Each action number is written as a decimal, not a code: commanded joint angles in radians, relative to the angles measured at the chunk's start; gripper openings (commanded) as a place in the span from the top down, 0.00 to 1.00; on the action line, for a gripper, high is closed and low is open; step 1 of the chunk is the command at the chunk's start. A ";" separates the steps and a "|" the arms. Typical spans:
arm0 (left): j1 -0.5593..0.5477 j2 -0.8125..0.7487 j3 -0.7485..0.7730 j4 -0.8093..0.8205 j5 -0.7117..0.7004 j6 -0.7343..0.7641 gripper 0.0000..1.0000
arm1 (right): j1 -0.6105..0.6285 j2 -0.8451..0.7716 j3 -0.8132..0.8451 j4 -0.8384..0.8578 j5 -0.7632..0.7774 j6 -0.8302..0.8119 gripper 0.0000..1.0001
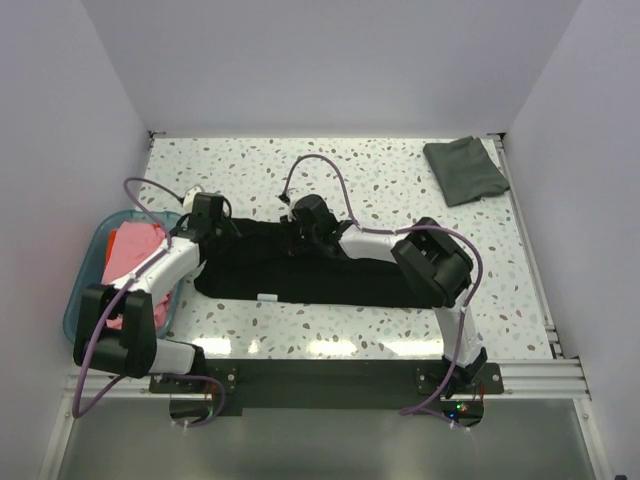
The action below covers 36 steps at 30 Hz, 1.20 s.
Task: Fold and stack the t-shirts
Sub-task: Fold the tshirt
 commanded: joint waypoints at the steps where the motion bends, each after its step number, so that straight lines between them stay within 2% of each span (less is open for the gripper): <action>1: 0.007 0.002 -0.011 0.055 0.007 -0.021 0.52 | 0.013 -0.093 -0.023 0.100 -0.022 0.011 0.92; 25: 0.018 0.034 -0.025 0.077 0.035 -0.029 0.54 | 0.059 -0.254 -0.296 0.232 -0.027 0.045 0.93; 28: 0.018 0.029 -0.028 0.080 0.041 -0.025 0.58 | 0.069 -0.263 -0.314 0.236 -0.033 0.038 0.89; 31: 0.018 0.025 -0.032 0.083 0.049 -0.019 0.63 | 0.076 -0.281 -0.330 0.232 -0.031 0.026 0.80; 32: 0.018 0.020 -0.036 0.080 0.052 -0.019 0.64 | 0.076 -0.289 -0.334 0.229 -0.027 0.019 0.73; 36: 0.013 0.005 -0.051 0.092 0.067 -0.009 0.70 | 0.078 -0.336 -0.339 0.169 0.002 -0.014 0.61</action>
